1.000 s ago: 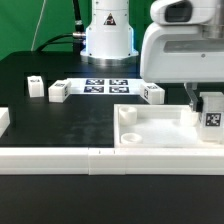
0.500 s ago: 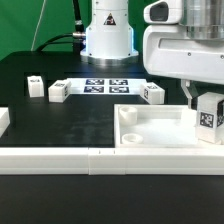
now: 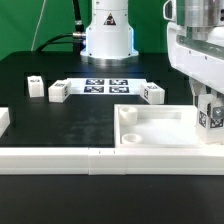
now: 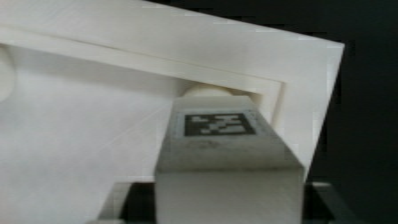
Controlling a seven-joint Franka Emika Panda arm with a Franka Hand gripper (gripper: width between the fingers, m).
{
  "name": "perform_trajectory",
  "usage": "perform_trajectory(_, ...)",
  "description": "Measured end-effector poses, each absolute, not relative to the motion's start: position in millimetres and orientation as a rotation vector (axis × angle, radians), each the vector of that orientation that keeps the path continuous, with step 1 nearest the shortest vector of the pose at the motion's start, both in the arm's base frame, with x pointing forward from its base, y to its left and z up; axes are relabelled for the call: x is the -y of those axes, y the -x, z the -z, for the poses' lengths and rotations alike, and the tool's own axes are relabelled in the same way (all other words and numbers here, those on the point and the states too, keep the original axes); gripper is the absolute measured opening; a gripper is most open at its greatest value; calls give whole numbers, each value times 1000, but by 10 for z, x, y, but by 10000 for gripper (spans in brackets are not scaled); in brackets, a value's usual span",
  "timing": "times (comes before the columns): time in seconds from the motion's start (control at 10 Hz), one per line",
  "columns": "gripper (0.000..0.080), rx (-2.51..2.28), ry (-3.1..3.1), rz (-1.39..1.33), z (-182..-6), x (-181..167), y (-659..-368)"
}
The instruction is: Assemble one leg
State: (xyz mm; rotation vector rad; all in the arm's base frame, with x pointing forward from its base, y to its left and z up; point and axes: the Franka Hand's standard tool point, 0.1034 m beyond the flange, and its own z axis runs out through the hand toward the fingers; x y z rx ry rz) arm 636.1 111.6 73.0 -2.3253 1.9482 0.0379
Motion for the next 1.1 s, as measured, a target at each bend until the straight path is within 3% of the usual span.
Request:
perform_trajectory(0.4, 293, -1975, 2291, -51, -727, -1117, -6360)
perform_trajectory(0.6, 606, -1690, 2509, -25, -726, -1121, -6362)
perform_trajectory(1.1, 649, -911, 2890, 25, -710, -1144, -6359)
